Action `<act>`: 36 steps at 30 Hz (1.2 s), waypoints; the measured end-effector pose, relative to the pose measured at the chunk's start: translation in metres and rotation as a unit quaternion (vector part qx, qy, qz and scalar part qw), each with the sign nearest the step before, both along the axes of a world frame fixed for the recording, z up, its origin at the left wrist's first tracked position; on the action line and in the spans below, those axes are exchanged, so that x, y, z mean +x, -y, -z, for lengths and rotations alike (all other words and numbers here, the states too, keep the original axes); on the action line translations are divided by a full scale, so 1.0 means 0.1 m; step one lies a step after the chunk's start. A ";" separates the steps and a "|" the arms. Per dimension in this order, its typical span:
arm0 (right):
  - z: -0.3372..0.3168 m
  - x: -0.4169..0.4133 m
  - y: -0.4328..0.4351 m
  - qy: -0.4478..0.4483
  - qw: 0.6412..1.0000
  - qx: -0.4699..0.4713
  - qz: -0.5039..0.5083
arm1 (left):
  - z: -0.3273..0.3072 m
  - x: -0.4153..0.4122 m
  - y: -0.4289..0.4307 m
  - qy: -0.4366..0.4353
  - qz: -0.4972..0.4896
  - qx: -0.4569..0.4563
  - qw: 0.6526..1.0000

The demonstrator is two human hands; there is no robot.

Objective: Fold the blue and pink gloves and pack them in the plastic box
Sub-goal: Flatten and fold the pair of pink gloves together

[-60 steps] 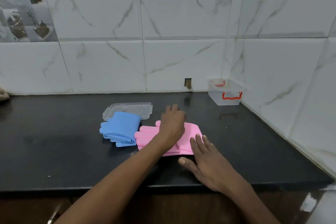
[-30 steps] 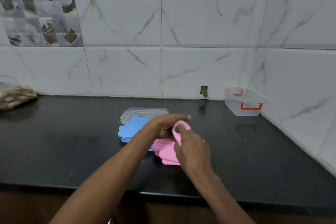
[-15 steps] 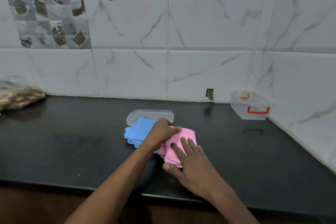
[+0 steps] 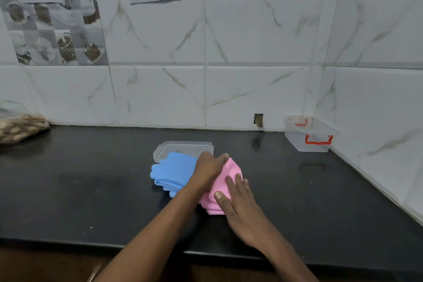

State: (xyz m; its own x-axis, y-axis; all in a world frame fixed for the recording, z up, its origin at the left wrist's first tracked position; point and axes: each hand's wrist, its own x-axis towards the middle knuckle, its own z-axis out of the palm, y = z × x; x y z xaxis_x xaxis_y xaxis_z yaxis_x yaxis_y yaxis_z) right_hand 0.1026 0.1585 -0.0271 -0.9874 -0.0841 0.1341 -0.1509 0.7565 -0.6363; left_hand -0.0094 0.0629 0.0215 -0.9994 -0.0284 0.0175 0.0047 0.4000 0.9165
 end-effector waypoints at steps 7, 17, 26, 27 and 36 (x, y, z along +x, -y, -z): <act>0.06 -0.03 0.00 -0.021 1.000 0.013 0.003 | 0.00 0.07 0.06 -0.097 -0.071 -0.051 0.991; -0.24 -0.16 -0.27 -0.045 0.952 -0.207 0.220 | 0.18 0.24 0.00 -0.145 -0.045 -0.148 0.977; -0.39 -0.39 -0.02 0.121 0.881 -0.443 0.112 | 0.23 0.35 0.10 -0.130 -0.039 -0.051 0.989; -0.38 -0.37 -0.02 0.117 0.880 -0.448 0.110 | 0.22 0.37 0.11 -0.133 -0.041 -0.041 0.989; -0.96 -0.25 -0.18 0.074 0.807 -0.583 0.060 | -0.29 0.49 0.50 0.023 0.028 0.149 0.988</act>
